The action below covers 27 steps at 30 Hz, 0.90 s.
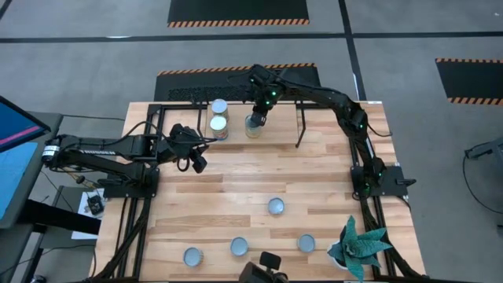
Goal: Pick and place cans onto a shelf
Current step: Put the canned carrots on the shelf
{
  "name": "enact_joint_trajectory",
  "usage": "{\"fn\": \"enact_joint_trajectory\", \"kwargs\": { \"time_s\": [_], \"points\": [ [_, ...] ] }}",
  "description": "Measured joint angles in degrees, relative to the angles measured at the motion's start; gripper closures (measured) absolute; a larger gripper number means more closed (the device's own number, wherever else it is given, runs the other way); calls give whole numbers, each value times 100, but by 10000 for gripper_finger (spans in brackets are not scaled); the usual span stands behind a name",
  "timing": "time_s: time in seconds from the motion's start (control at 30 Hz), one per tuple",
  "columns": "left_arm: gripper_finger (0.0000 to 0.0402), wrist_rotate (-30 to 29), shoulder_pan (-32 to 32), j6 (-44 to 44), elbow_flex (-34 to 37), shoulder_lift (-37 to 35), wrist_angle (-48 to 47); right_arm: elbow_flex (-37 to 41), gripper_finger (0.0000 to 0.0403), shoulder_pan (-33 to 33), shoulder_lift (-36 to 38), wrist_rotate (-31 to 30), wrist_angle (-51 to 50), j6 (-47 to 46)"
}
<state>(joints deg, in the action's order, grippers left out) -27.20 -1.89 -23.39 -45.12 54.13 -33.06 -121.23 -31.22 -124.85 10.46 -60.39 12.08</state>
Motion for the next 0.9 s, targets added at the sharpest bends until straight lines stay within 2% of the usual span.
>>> {"fn": "enact_joint_trajectory", "kwargs": {
  "time_s": [0.17, 0.3, 0.4, 0.5, 0.9],
  "points": [
    [305, -6, 0, 4, 0, 0, 0, -368, 295, 14, 43, -26, -258, 0],
    [305, -8, -1, 6, 0, 0, 0, -982, 294, 25, 72, -26, -954, -2],
    [305, -9, 0, 6, 0, 0, -2, -1142, 295, 62, 83, -28, -1616, 18],
    [305, -11, -2, 6, 0, 0, -2, -1120, 295, 76, 64, -33, -2191, 157],
    [305, -26, -1, 11, 0, 0, -455, -65, 295, 252, 54, -49, -2174, 195]
  ]
}}
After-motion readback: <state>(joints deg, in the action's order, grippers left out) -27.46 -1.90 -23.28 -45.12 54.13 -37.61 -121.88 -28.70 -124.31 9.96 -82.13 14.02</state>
